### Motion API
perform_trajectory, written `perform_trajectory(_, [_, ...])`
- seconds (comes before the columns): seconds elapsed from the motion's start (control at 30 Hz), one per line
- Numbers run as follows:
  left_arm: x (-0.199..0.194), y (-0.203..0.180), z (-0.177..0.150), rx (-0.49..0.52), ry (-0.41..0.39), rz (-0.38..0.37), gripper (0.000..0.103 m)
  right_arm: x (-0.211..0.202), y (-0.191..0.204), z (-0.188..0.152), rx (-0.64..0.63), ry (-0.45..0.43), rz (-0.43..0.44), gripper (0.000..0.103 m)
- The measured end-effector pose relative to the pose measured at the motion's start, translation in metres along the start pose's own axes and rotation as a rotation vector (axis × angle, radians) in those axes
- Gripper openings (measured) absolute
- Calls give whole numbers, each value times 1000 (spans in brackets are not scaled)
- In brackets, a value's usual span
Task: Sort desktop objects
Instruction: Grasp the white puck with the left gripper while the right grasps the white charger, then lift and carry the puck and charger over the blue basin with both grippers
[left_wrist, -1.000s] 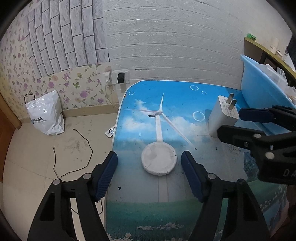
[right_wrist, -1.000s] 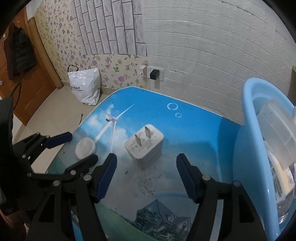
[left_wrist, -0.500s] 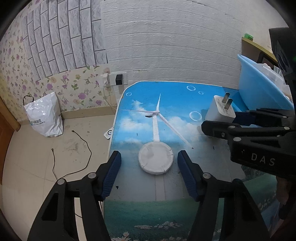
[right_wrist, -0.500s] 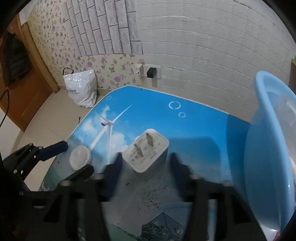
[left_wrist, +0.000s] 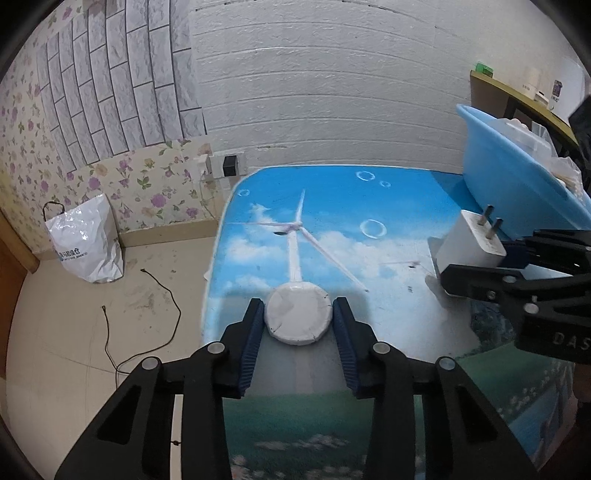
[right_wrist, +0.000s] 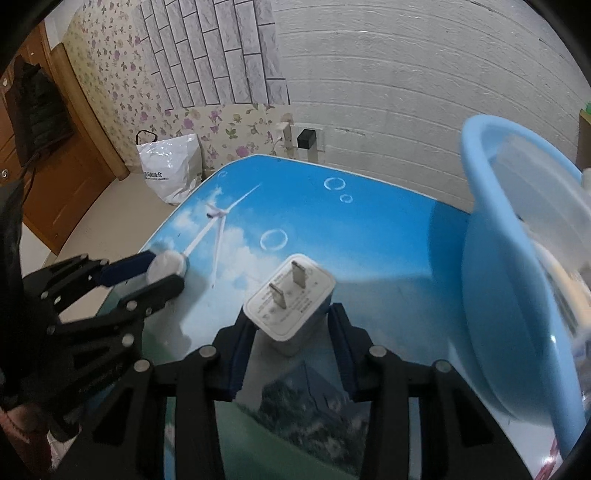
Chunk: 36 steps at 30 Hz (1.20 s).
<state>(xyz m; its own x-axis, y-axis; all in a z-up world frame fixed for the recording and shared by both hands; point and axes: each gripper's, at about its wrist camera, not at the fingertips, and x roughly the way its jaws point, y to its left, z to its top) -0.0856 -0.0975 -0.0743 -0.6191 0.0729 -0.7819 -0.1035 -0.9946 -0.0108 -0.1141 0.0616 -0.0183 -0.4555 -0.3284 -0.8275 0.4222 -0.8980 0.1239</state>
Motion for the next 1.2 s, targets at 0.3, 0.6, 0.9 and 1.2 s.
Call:
perform_trajectory(0.3, [-14, -38, -5, 35, 9, -57, 37, -33, -19, -30, 18, 1, -19, 31])
perform_trajectory(0.6, [-29, -76, -3, 89, 9, -79, 37, -62, -46, -55, 64, -20, -27, 26])
perform_trajectory(0.9, [-40, -98, -7, 105, 38, -5, 37, -80, -60, -77, 60, -36, -16, 25])
perform_trajectory(1.2, [-67, -119, 6, 196, -34, 162, 37, -89, -75, -93, 73, -59, -34, 25])
